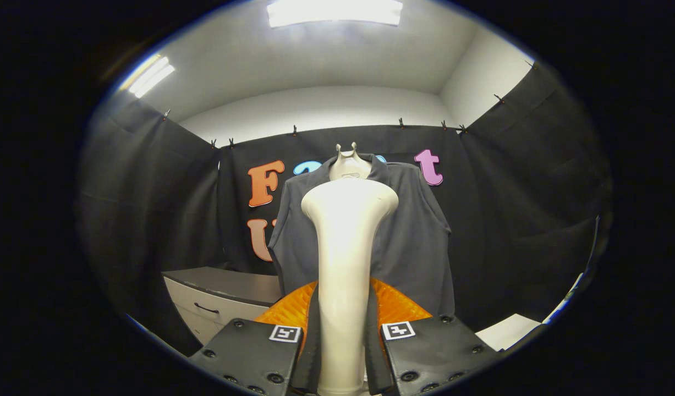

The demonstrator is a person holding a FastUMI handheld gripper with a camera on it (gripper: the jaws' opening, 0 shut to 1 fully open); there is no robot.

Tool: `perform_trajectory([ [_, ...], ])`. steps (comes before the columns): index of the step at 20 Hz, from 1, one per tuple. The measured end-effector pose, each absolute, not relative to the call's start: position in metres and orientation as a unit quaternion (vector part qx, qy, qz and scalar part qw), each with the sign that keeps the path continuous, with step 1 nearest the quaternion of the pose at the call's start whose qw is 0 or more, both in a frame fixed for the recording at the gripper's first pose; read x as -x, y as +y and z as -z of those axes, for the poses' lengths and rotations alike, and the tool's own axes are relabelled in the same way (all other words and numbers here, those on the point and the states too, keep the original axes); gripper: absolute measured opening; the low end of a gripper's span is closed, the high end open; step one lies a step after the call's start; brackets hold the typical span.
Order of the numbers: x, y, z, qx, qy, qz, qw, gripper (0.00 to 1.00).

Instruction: Iron the clothes twice with a garment steamer, once on the left side and once on the right side.

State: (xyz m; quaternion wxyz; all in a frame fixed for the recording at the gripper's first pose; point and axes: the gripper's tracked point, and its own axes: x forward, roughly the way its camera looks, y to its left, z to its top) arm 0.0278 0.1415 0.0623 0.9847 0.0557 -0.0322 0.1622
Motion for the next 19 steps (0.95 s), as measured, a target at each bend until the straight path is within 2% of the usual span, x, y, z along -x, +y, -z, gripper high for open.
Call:
perform_trajectory([
  [19, -0.0317, 0.1492, -0.0549, -0.048, -0.027, -0.163, 0.985, 0.40],
])
